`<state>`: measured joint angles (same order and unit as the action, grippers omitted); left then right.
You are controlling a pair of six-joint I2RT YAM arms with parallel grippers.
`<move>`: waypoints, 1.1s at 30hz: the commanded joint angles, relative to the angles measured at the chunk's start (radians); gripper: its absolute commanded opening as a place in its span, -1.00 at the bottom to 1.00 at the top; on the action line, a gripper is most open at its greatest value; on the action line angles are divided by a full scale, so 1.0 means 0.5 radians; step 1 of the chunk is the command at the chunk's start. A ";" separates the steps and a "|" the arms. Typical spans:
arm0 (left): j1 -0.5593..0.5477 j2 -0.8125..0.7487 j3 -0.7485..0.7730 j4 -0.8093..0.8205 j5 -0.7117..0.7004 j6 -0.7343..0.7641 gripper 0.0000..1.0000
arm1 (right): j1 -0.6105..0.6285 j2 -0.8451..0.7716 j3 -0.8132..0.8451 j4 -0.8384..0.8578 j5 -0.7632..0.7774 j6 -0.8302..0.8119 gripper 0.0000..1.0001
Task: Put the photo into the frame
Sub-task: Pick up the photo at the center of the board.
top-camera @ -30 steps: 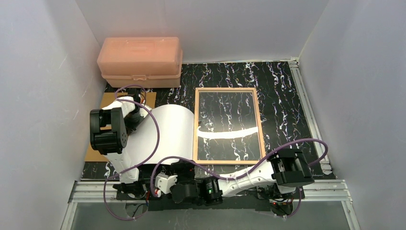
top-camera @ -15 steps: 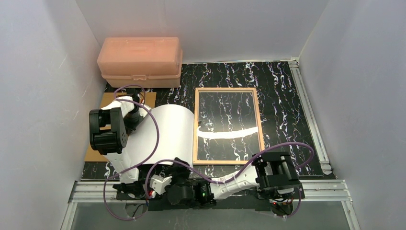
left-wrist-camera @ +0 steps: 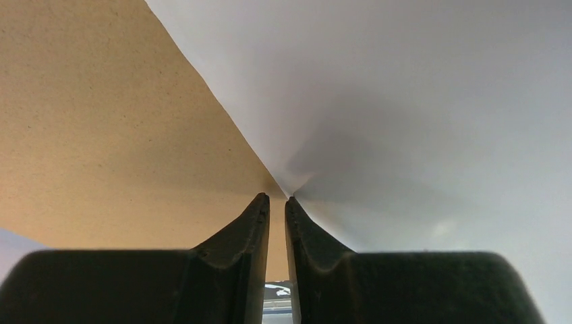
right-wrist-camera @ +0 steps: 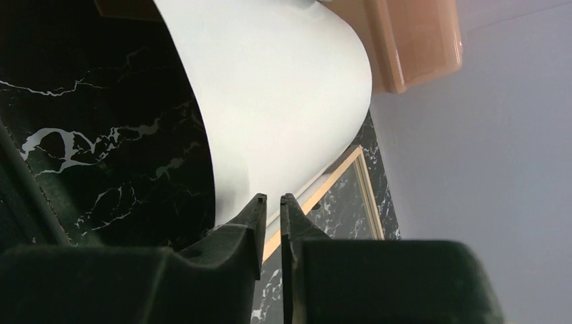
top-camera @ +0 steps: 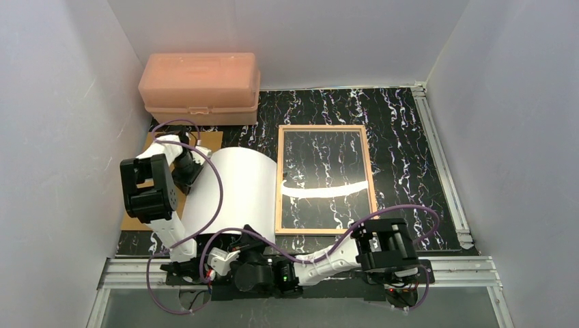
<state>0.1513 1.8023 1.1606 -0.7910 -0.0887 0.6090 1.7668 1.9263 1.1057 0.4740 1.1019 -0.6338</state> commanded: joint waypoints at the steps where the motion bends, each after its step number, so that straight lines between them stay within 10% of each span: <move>1: 0.038 -0.091 0.005 -0.136 0.177 0.007 -0.73 | 0.001 -0.074 0.094 0.004 0.040 0.160 -0.39; 8: 0.038 -0.007 -0.155 -0.007 0.284 -0.049 -0.77 | -0.004 -0.361 -0.013 -0.295 -0.241 0.565 -0.18; 14: 0.037 -0.049 -0.150 -0.021 0.326 -0.052 -0.77 | -0.017 -0.400 -0.078 -0.225 -0.036 0.493 -0.63; 21: 0.038 -0.060 -0.151 -0.040 0.359 -0.048 -0.78 | -0.015 -0.679 -0.189 -0.485 -0.577 0.784 0.41; 33: 0.038 -0.052 -0.164 -0.026 0.373 -0.059 -0.81 | -0.005 -0.571 -0.152 -0.693 -0.776 0.805 0.52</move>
<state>0.1734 1.7802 1.1164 -0.7849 0.0025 0.5949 1.7573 1.5887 0.9924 0.1413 0.7563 -0.2371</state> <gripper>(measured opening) 0.101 0.756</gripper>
